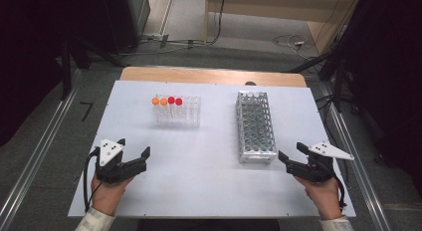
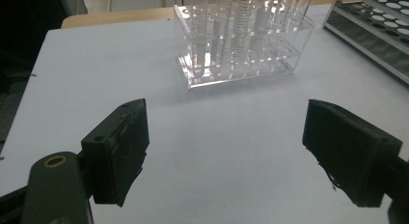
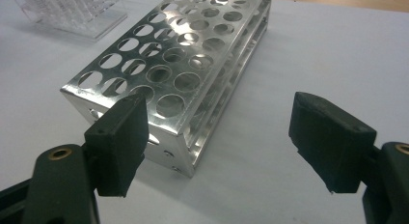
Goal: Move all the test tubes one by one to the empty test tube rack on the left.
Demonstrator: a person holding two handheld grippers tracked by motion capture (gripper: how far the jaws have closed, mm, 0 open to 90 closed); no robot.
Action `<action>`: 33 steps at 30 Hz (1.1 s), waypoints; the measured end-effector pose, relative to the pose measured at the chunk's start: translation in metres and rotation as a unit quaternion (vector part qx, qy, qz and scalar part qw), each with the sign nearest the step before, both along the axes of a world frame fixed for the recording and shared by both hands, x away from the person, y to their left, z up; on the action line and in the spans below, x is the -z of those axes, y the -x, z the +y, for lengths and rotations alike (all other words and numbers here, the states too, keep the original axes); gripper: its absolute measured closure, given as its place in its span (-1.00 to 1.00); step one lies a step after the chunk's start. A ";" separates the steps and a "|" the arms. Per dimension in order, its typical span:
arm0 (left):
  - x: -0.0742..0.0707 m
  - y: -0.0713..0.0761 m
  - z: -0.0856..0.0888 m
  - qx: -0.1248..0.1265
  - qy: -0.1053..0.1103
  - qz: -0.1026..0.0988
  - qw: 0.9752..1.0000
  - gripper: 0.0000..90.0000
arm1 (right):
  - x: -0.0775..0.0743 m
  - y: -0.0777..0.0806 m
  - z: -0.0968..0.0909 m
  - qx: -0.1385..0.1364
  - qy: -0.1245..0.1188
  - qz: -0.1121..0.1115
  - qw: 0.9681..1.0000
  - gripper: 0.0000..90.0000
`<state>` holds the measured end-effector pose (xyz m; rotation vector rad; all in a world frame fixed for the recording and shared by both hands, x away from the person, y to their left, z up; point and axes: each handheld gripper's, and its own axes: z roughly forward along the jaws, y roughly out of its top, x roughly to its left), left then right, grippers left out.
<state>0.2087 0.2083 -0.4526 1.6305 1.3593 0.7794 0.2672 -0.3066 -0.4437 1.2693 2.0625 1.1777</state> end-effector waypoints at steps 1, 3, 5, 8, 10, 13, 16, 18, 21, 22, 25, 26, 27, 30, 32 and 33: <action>0.000 0.001 0.001 -0.001 -0.001 0.001 1.000 -0.62 | 0.000 0.000 -0.001 0.001 0.001 0.000 1.000 -0.54; 0.001 0.002 0.004 -0.004 0.000 0.003 1.000 -0.62 | 0.001 0.001 -0.002 0.005 0.003 0.001 1.000 -0.54; 0.002 0.002 0.006 -0.008 0.000 0.004 1.000 -0.62 | 0.001 0.002 -0.004 0.007 0.004 0.001 1.000 -0.54; 0.003 0.004 0.009 -0.011 -0.001 0.005 1.000 -0.62 | 0.002 0.003 -0.007 0.010 0.002 0.000 1.000 -0.54; 0.003 0.004 0.011 -0.014 0.000 0.006 1.000 -0.62 | 0.002 0.004 -0.010 0.014 0.001 0.000 1.000 -0.54; 0.004 0.005 0.014 -0.019 0.001 0.007 1.000 -0.62 | 0.002 0.005 -0.013 0.017 0.001 0.000 1.000 -0.54; 0.005 0.006 0.017 -0.023 0.001 0.008 1.000 -0.62 | 0.003 0.006 -0.017 0.022 -0.001 0.000 1.000 -0.54; 0.005 0.007 0.019 -0.026 0.001 0.009 1.000 -0.62 | 0.003 0.007 -0.020 0.025 0.000 -0.001 1.000 -0.54; 0.007 0.007 0.023 -0.032 0.000 0.011 0.999 -0.62 | 0.004 0.008 -0.024 0.030 -0.001 0.000 1.000 -0.54; 0.007 0.008 0.025 -0.033 0.000 0.011 0.999 -0.62 | 0.004 0.008 -0.025 0.032 0.000 -0.001 0.999 -0.54; 0.008 0.009 0.029 -0.040 0.001 0.011 0.999 -0.62 | 0.005 0.008 -0.030 0.039 0.001 -0.001 0.999 -0.54; 0.008 0.009 0.030 -0.041 0.001 0.012 0.999 -0.62 | 0.006 0.009 -0.031 0.041 0.001 0.001 0.999 -0.54; 0.009 0.009 0.031 -0.043 0.001 0.013 0.999 -0.62 | 0.007 0.008 -0.033 0.045 0.001 0.002 0.999 -0.54; 0.011 0.009 0.035 -0.050 -0.001 0.016 0.999 -0.62 | 0.009 0.008 -0.038 0.054 0.004 0.003 0.999 -0.54; 0.014 0.008 0.038 -0.055 -0.006 0.020 0.998 -0.62 | 0.010 0.007 -0.041 0.062 0.005 0.004 0.998 -0.54; 0.015 0.008 0.040 -0.058 -0.007 0.023 0.998 -0.62 | 0.011 0.006 -0.043 0.067 0.007 0.005 0.998 -0.54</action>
